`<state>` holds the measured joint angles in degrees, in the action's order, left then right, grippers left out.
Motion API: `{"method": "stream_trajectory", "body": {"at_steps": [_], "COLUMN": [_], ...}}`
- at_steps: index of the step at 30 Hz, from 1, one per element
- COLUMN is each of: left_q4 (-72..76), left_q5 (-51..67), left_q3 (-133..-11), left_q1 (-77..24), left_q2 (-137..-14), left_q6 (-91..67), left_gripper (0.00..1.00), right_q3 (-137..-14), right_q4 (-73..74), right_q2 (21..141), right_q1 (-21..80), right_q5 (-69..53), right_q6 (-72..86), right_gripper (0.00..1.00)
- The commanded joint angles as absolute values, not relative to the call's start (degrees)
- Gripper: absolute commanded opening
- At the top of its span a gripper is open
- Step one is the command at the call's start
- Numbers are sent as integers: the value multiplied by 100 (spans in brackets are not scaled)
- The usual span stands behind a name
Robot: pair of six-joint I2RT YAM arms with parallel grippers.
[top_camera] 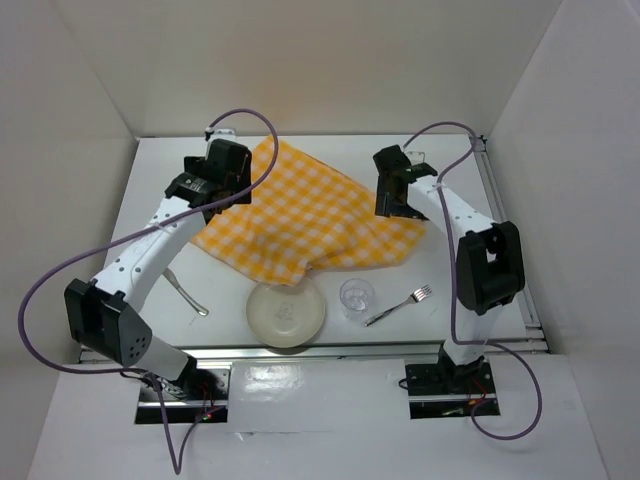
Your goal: Set the dinner table for one person
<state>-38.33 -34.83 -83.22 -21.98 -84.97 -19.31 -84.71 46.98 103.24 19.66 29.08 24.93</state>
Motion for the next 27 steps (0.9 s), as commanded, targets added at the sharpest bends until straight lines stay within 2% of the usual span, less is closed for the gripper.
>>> {"method": "stream_trajectory", "body": {"at_steps": [1,2,7,12,16,20,23,27], "left_q4": [-3963,-4103,-4517,-5097,-5291,-5072,-4817,-4413], "left_q5": [-3823,-3823,-2788,-1996,-1277,-520,121,790], "left_q3": [-8384,-8524,-8841,-9176,-9229,-8667,-8263,-7945], "left_q1": [-2206,-2206,-1987,-1363,-564,341,982,1265], "left_q2": [-8542,-8604,-9017,-9492,-9554,-9396,-9483,-9808], "left_q6": [-2495,-2644,-2619,-2829,-3128,-3190,-3252,-3393], "left_gripper": [96,100,100,100,100,98,98,100], "right_q3": [-8306,-8306,-8122,-7700,-7253,-6751,-6758,-6979], "right_q4": [4228,4175,3816,3209,2796,2040,2081,2565], "right_q2": [9677,9598,9177,8526,8131,7726,7611,7830], "right_q1": [2039,2039,2092,2092,2145,2205,2259,2259], "right_q5": [2681,2628,2146,909,449,-570,-264,-404], "right_q6": [2452,2400,2136,1601,1555,1345,1757,1635], "right_gripper": [100,100,100,100,100,100,100,100]}}
